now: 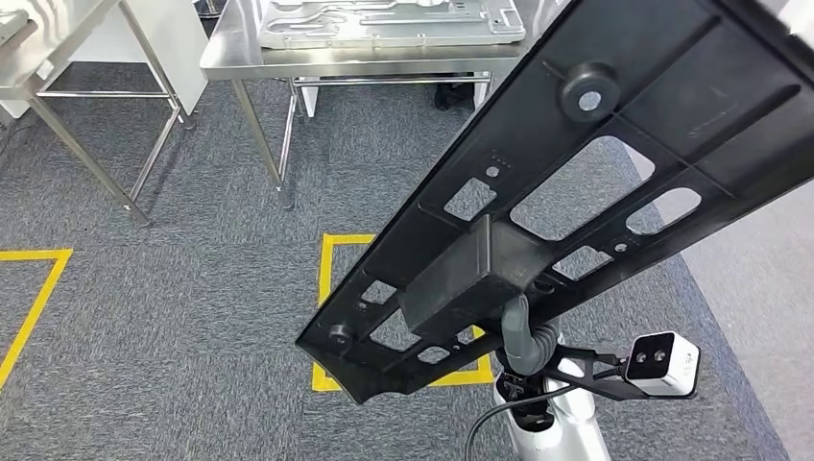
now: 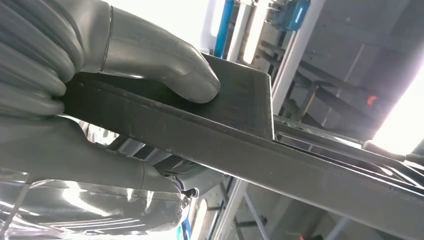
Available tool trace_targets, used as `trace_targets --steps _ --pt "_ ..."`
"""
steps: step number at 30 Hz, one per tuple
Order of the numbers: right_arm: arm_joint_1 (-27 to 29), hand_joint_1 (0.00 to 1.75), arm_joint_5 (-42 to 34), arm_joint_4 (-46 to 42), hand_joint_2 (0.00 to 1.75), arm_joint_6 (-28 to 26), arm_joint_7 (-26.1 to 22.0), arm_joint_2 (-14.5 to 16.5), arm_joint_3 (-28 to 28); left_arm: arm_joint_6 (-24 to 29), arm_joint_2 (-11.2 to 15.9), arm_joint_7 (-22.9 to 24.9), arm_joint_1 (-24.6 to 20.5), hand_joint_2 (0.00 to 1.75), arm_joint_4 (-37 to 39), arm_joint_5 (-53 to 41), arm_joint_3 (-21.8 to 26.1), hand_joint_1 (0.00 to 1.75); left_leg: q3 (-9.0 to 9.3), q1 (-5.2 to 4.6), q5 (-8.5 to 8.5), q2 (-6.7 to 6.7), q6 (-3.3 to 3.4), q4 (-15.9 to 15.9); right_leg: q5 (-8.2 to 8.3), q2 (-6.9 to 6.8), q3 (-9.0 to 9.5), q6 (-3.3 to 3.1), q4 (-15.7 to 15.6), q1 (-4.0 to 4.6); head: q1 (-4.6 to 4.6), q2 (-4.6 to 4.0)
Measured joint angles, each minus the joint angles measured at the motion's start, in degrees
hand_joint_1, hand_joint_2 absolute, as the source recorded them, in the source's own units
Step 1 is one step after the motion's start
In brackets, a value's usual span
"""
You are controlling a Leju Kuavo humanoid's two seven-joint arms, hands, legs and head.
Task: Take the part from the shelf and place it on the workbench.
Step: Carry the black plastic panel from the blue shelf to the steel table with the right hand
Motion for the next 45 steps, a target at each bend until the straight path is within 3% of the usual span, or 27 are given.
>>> trace_targets --steps 3,4,5,7,8,10,12,15,17,19,20,21,22,24,26,28,31,32,34,35,36,37,38,40,41,45 --pt "0.1 1.75 0.1 0.0 1.75 0.0 0.0 0.2 0.0 0.0 0.1 0.0 0.2 0.00 0.0 0.0 0.1 0.00 -4.97 0.12 -5.41 -1.61 -0.45 10.8 0.12 0.55 0.06 -0.48 -0.2 -0.01 0.00 0.00" --pt "0.2 1.75 0.1 0.0 1.75 0.0 0.0 0.2 0.0 0.0 0.2 0.0 0.3 0.00 0.0 0.0 0.1 0.00 -6.30 0.12 -6.08 -1.72 -0.54 13.5 0.10 0.80 0.07 -0.49 -0.2 0.03 0.01 0.00" --pt "0.2 1.75 0.2 0.0 1.75 0.0 0.0 0.2 0.0 0.0 0.2 0.0 0.4 0.00 0.0 0.0 0.1 0.00 -6.72 0.12 -5.67 -1.75 -0.57 14.2 0.05 1.04 0.09 -0.47 -0.1 0.05 0.00 0.00" --pt "0.2 1.75 0.1 0.0 1.75 0.0 0.0 0.2 0.0 0.0 0.2 0.0 0.5 0.00 0.0 0.0 0.1 0.00 -5.20 0.15 -2.83 -1.75 -0.52 10.6 -0.09 1.42 0.21 -0.35 0.1 0.03 0.00 0.00" --pt "0.2 1.75 0.1 0.0 1.75 0.0 0.0 0.3 0.0 0.0 0.2 0.0 0.5 0.00 0.0 -0.1 0.1 0.00 -3.58 0.19 -0.98 -1.76 -0.45 7.2 -0.22 1.56 0.27 -0.24 0.3 0.01 0.00 0.00" --pt "0.2 1.75 0.0 0.0 1.75 0.1 0.0 0.3 0.0 0.0 0.3 -0.1 0.4 0.00 0.0 -0.1 0.2 0.00 -0.68 0.16 1.05 -1.94 -0.06 1.2 -0.51 1.78 0.23 0.13 0.7 0.18 0.01 0.00" --pt "0.2 1.75 0.0 0.0 1.75 0.1 0.0 0.3 -0.1 0.0 0.3 -0.1 0.4 0.00 0.0 -0.2 0.4 0.00 0.65 -0.02 1.56 -2.09 0.58 -1.8 -0.65 1.94 0.04 0.67 0.9 0.36 0.01 0.00" --pt "0.2 1.75 -0.1 -0.1 1.75 0.2 0.0 0.3 -0.1 0.0 0.3 -0.2 0.4 0.00 0.0 -0.2 0.6 0.00 0.70 0.01 1.84 -2.02 1.66 -2.2 -1.17 1.88 -0.20 1.62 1.5 0.24 0.01 0.00" --pt "0.1 1.75 -0.2 -0.1 1.75 0.2 0.0 0.3 -0.1 0.0 0.3 -0.2 0.3 0.00 0.0 -0.2 0.7 0.00 0.82 0.19 2.00 -1.91 2.30 -2.5 -3.70 1.68 -2.07 2.21 5.7 0.04 0.01 0.00" --pt "0.2 1.75 -0.2 -0.2 1.75 0.2 0.0 0.3 -0.2 0.0 0.3 -0.3 0.4 0.00 0.0 -0.2 0.9 0.00 0.78 0.15 1.94 -1.79 2.54 -2.5 -7.30 1.56 -6.11 2.59 13.8 -0.11 0.01 0.00" --pt "0.2 1.75 -0.2 -0.2 1.75 0.2 0.0 0.3 -0.2 0.0 0.3 -0.3 0.4 0.00 0.0 -0.2 0.9 0.00 0.78 0.13 1.91 -1.75 2.56 -2.5 -8.20 1.52 -7.84 2.70 17.0 -0.16 0.01 0.00" --pt "0.3 1.75 -0.2 -0.2 1.75 0.2 0.0 0.3 -0.2 0.0 0.3 -0.3 0.4 0.00 0.0 -0.2 1.0 0.00 0.81 0.12 1.87 -1.73 2.55 -2.5 -8.02 1.46 -8.67 2.71 18.2 -0.16 0.01 0.00" --pt "0.3 1.75 -0.2 -0.2 1.75 0.2 0.0 0.3 -0.2 0.0 0.3 -0.3 0.4 0.00 0.0 -0.2 1.0 0.00 0.91 0.11 1.82 -1.73 2.51 -2.5 -6.65 1.39 -8.22 2.62 16.9 -0.16 0.01 0.00" --pt "0.2 1.75 -0.2 -0.2 1.75 0.2 0.0 0.3 -0.3 0.0 0.3 -0.3 0.4 0.00 0.0 -0.3 1.0 0.00 1.26 0.09 1.61 -1.75 2.32 -2.5 -2.39 1.13 -4.48 2.12 8.8 -0.08 0.01 0.00" --pt "0.2 1.75 -0.2 -0.2 1.75 0.2 0.0 0.3 -0.3 0.0 0.3 -0.3 0.4 0.00 0.0 -0.3 1.0 0.00 1.41 -0.06 1.37 -1.76 1.85 -2.4 0.00 0.87 -1.41 1.51 2.1 0.24 0.01 0.00" --pt "0.1 1.75 -0.2 -0.2 1.75 0.2 0.0 0.3 -0.3 0.0 0.3 -0.3 0.4 0.00 0.0 -0.3 1.0 0.00 1.44 -0.14 1.22 -1.68 1.18 -2.6 0.01 0.94 -1.02 1.02 1.0 0.55 0.01 0.00" --pt "0.1 1.75 -0.2 -0.2 1.75 0.2 0.0 0.3 -0.3 0.0 0.3 -0.3 0.2 0.00 0.0 -0.4 1.0 0.00 1.30 -0.14 0.17 -1.68 0.29 -1.5 0.20 1.13 -0.36 0.08 0.1 0.15 0.00 0.00" --pt "0.1 1.75 -0.3 -0.2 1.75 0.2 0.0 0.4 -0.4 0.0 0.3 -0.4 0.2 0.00 0.0 -0.4 1.0 0.00 0.29 -0.13 -1.17 -1.74 0.09 0.9 0.24 1.13 -0.04 -0.22 -0.2 0.00 -0.01 0.00" --pt "0.1 1.75 -0.3 -0.2 1.75 0.2 0.0 0.4 -0.4 -0.1 0.4 -0.4 0.2 0.00 0.0 -0.4 1.0 0.00 -3.62 -0.02 -4.66 -1.79 -0.19 8.7 0.05 1.11 0.18 -0.63 -0.3 0.07 -0.01 0.00" --pt "0.1 1.75 -0.3 -0.2 1.75 0.2 0.0 0.5 -0.4 -0.1 0.4 -0.4 0.3 0.00 0.0 -0.4 1.0 0.00 -5.72 0.00 -5.81 -1.80 -0.32 12.4 -0.10 1.17 0.25 -0.70 -0.3 0.13 -0.01 0.00" --pt "0.1 1.75 -0.4 -0.2 1.75 0.2 0.0 0.5 -0.4 -0.1 0.5 -0.4 0.4 0.00 0.0 -0.4 1.0 0.00 -7.01 0.01 -5.88 -1.80 -0.39 14.3 -0.27 1.24 0.36 -0.71 -0.2 0.16 -0.01 0.00" --pt "0.1 1.75 -0.4 -0.2 1.75 0.2 0.0 0.5 -0.4 -0.1 0.5 -0.4 0.4 0.00 0.0 -0.4 1.0 0.00 -7.12 0.01 -4.70 -1.81 -0.37 13.8 -0.48 1.34 0.57 -0.65 -0.1 0.19 -0.01 0.00" --pt "0.1 1.75 -0.5 -0.2 1.75 0.2 0.0 0.5 -0.4 -0.1 0.5 -0.4 0.5 0.00 0.0 -0.4 1.0 0.00 -5.97 0.01 -2.51 -1.81 -0.26 10.8 -0.76 1.43 0.88 -0.54 0.0 0.19 -0.01 0.00" --pt "0.0 1.75 -0.5 -0.2 1.75 0.2 0.0 0.5 -0.4 -0.1 0.6 -0.4 0.4 0.00 0.0 -0.4 1.1 0.00 -2.19 -0.12 1.50 -1.85 0.24 2.3 -1.43 1.52 1.53 -0.16 0.2 0.31 0.00 0.00" --pt "-0.1 1.75 -0.6 -0.2 1.75 0.2 0.0 0.5 -0.4 -0.1 0.6 -0.4 0.4 0.00 0.0 -0.4 1.1 0.00 -0.81 -0.24 2.40 -1.89 0.59 -0.5 -1.69 1.56 1.71 0.10 0.3 0.38 0.00 0.00" --pt "-0.3 1.75 -0.8 -0.2 1.75 0.2 0.0 0.5 -0.4 -0.1 0.6 -0.4 0.4 0.00 0.0 -0.4 1.3 0.00 0.38 -0.28 2.19 -2.03 1.93 -2.5 -1.91 1.64 1.87 1.37 1.0 0.47 0.01 0.00"
